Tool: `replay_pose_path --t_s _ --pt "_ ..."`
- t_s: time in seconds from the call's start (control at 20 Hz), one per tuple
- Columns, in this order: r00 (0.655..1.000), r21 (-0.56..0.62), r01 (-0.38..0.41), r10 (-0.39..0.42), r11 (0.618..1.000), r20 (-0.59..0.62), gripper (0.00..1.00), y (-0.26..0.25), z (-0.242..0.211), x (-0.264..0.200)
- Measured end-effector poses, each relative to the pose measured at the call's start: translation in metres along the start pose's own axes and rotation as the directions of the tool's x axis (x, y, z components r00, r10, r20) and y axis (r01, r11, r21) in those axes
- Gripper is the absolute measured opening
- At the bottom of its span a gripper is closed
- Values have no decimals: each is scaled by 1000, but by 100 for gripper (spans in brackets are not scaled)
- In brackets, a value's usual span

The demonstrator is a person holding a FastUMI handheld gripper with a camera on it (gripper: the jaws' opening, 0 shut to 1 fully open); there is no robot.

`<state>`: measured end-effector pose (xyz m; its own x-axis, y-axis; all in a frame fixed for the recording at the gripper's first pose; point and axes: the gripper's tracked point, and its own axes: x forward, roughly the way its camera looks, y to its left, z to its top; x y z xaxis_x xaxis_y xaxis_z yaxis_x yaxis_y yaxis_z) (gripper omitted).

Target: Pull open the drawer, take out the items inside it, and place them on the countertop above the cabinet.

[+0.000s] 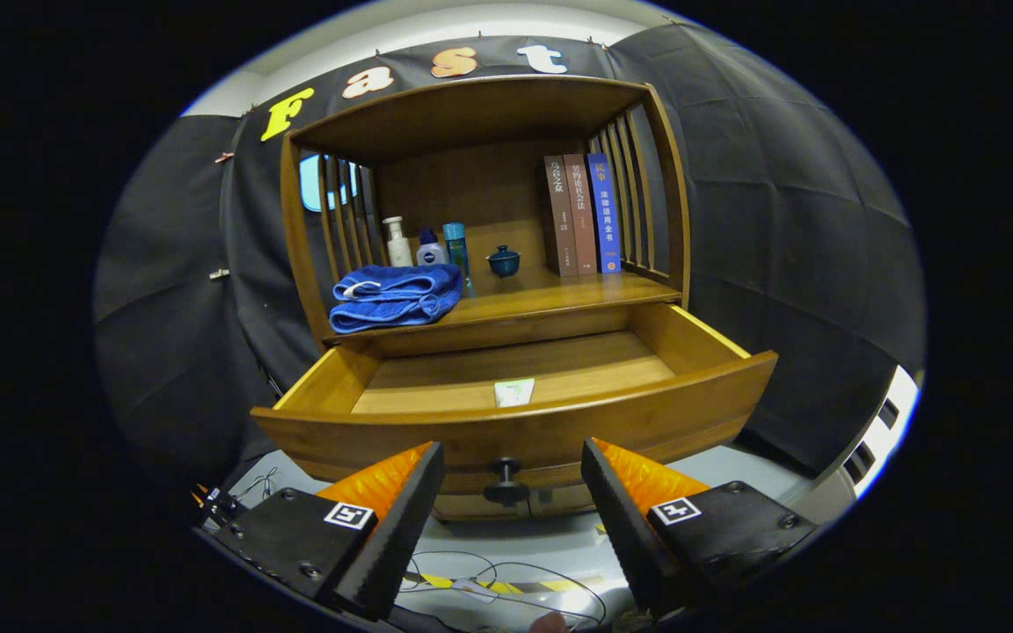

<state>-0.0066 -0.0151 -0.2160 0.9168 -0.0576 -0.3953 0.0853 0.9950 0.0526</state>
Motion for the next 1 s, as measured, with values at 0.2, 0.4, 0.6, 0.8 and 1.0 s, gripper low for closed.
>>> replay_pose_path --t_s 0.2,0.4,0.6,0.8,1.0 --pt "996 8 13 -12 1000 -92 99 -4 43 13" --pt "971 38 6 3 999 -238 99 6 63 48" --pt "915 -9 -12 7 1000 -403 99 17 57 91" --pt "851 -19 -1 -9 1000 -525 99 21 39 135" --pt "785 -52 29 -55 998 -618 100 11 15 167"
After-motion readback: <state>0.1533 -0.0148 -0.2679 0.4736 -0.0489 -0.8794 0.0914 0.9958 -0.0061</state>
